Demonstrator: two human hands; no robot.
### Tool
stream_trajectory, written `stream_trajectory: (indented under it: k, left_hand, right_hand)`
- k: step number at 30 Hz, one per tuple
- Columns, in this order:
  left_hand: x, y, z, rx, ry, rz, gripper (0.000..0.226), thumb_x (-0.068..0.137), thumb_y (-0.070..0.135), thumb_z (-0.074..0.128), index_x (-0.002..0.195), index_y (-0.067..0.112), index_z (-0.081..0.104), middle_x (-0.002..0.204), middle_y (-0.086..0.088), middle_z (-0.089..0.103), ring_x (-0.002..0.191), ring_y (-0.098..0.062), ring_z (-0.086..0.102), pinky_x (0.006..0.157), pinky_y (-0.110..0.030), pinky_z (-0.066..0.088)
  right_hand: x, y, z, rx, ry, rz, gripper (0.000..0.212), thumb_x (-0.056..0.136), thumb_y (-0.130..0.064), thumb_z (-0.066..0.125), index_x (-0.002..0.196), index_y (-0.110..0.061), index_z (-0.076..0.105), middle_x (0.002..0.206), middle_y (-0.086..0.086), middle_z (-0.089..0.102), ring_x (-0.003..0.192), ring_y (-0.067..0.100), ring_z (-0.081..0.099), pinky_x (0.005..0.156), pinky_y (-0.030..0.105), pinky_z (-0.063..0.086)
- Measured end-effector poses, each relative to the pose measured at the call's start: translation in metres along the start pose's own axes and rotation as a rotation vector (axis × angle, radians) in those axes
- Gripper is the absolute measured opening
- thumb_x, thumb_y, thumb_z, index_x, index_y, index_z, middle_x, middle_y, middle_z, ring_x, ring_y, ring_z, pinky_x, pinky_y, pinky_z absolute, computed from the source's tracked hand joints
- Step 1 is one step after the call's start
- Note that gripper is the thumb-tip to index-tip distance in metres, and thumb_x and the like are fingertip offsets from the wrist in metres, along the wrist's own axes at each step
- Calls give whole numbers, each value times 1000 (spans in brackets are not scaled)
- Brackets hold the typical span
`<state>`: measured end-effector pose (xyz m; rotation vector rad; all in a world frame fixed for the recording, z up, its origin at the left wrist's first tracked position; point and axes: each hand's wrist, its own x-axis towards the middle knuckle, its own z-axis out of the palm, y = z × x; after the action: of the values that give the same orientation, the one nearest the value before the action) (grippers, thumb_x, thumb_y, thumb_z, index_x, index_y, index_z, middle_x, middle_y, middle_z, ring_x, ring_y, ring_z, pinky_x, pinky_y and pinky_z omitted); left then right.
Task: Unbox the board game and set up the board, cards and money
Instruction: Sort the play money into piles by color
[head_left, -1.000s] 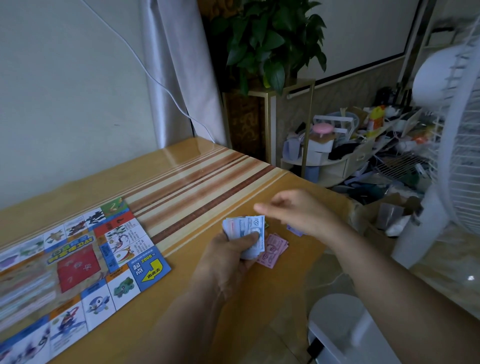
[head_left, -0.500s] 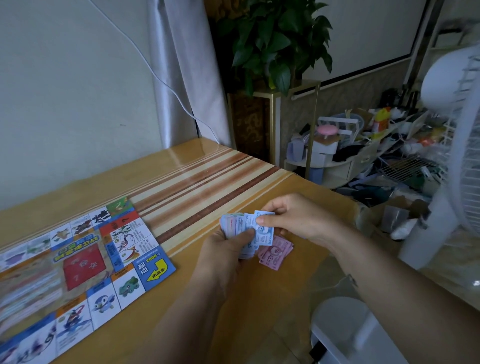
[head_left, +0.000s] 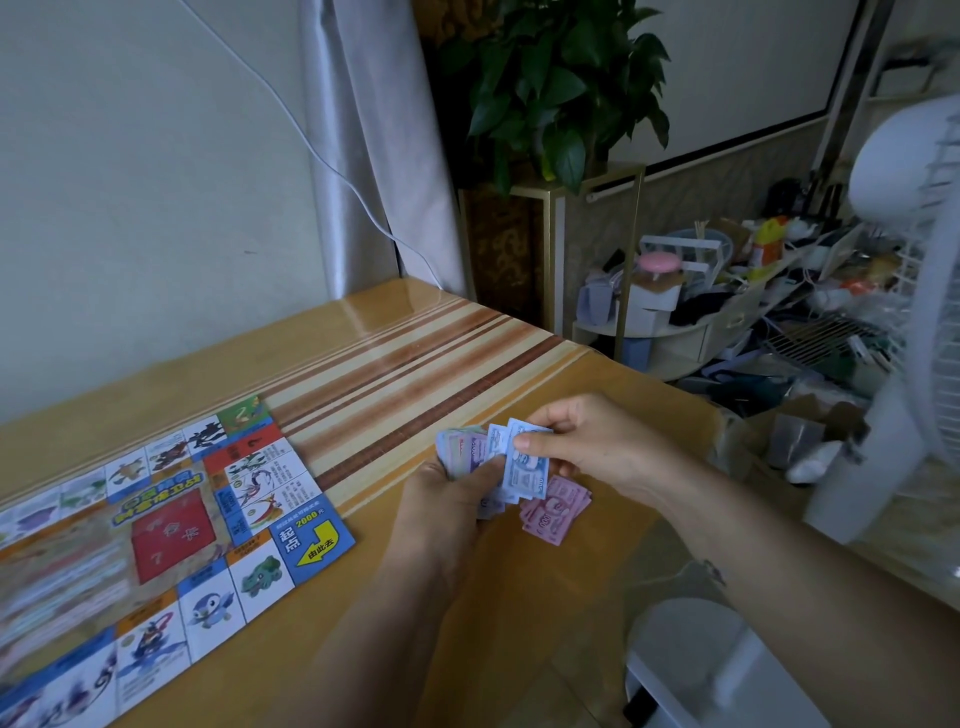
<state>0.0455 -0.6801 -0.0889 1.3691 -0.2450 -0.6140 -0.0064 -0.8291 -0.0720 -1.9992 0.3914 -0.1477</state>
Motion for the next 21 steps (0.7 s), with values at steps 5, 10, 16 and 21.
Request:
stream_trajectory:
  k: [5, 10, 16, 21]
  left_hand:
    - [-1, 2, 3, -143, -7, -48, 6, 92, 11, 56, 95, 12, 61, 70, -2, 73, 67, -13, 70, 61, -24, 55]
    - [3, 4, 1, -291, 25, -94, 9, 92, 5, 54, 98, 8, 60, 75, -10, 73, 72, -19, 70, 66, -29, 59]
    - [6, 11, -6, -558, 56, -163, 34, 94, -2, 47, 127, 7, 51, 95, -17, 65, 79, -21, 65, 57, -24, 58]
    - [7, 11, -7, -595, 62, -221, 35, 94, 2, 50, 129, 4, 51, 94, -14, 64, 82, -19, 64, 52, -25, 57]
  right_hand:
    - [2, 0, -1, -100, 74, -44, 4, 89, -24, 64, 86, -23, 64, 81, -7, 70, 68, -1, 64, 57, 14, 45]
    - [5, 1, -11, -67, 151, -71, 6, 90, -20, 64, 85, -21, 61, 78, -12, 66, 65, -8, 60, 51, 5, 43]
    - [34, 19, -45, -36, 445, -34, 23, 89, -13, 64, 110, -4, 67, 103, 10, 69, 88, 17, 64, 74, 27, 49]
    - [55, 45, -44, -201, 475, 123, 14, 86, -22, 69, 94, -10, 68, 100, 12, 69, 88, 25, 64, 78, 37, 51]
